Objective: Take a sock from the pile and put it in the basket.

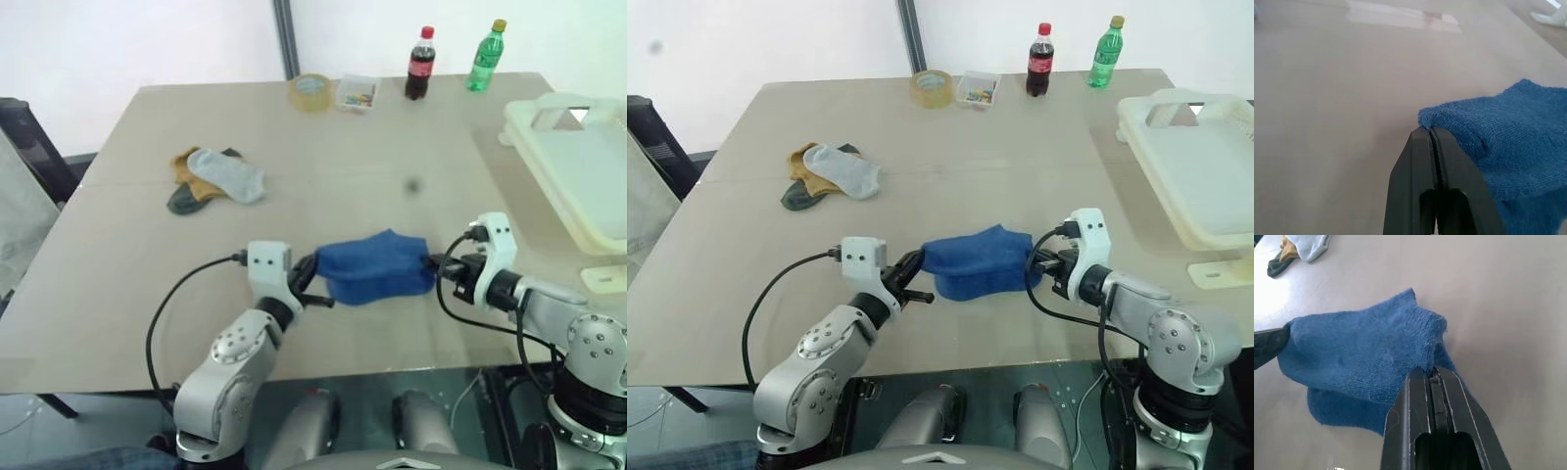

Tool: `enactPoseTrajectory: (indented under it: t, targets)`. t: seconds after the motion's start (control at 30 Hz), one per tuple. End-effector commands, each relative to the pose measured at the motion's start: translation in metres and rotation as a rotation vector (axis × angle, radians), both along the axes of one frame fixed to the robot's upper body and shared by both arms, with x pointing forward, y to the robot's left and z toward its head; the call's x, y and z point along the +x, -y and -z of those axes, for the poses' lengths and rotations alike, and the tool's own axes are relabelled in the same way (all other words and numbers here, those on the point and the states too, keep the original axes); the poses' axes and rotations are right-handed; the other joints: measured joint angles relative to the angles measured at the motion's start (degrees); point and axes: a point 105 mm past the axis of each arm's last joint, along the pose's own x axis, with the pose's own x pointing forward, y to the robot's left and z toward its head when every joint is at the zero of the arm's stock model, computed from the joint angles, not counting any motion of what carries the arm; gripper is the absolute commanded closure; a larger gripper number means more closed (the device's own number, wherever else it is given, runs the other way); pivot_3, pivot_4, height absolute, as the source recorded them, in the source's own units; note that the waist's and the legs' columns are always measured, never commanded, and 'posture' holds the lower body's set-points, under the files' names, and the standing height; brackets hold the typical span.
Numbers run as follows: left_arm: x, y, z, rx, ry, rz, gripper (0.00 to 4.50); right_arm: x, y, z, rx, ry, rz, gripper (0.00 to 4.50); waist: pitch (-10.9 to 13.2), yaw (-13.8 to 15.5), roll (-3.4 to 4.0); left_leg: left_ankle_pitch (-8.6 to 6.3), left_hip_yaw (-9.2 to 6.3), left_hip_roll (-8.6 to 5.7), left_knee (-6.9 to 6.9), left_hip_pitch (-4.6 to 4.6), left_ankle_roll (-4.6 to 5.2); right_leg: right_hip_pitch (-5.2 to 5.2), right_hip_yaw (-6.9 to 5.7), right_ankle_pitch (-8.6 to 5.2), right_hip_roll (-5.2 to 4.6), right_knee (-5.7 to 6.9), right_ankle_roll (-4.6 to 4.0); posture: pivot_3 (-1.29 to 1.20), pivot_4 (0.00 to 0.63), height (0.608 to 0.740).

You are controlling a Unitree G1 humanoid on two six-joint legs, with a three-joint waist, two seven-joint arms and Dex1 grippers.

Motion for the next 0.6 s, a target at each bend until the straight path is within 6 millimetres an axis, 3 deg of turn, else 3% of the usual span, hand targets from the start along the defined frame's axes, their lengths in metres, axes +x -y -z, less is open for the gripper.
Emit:
enactPoseTrajectory:
  t: [0.03, 0.33, 0.6]
  targets:
    - [-0.006, 0.002, -0.014, 0.025, 0.069, 0.000, 4.49, -0.007, 0.004, -0.007, -0.017, 0.033, -0.003, 4.50, 0.0, 0.0, 0.00, 0.00, 0.00, 0.00, -0.01, 0.00, 0.00, 0.00, 0.00, 0.00, 0.00, 0.00, 0.00, 0.00, 0.150, 0.740]
    - [-0.011, 0.003, -0.008, 0.054, 0.049, 0.007, 4.49, -0.012, 0.004, -0.006, -0.043, 0.026, -0.023, 4.50, 0.0, 0.1, -0.04, -0.01, 0.00, 0.00, -0.02, 0.00, 0.02, 0.00, -0.02, 0.00, 0.00, -0.05, 0.00, 0.00, 0.150, 0.740]
    - [-0.023, 0.015, -0.009, 0.028, 0.057, 0.023, 4.49, -0.017, 0.011, -0.005, -0.074, 0.023, -0.010, 4.50, 0.1, 0.4, -0.08, -0.02, -0.01, 0.01, -0.05, -0.04, 0.03, 0.02, -0.06, 0.00, -0.02, -0.17, 0.01, 0.00, 0.150, 0.740]
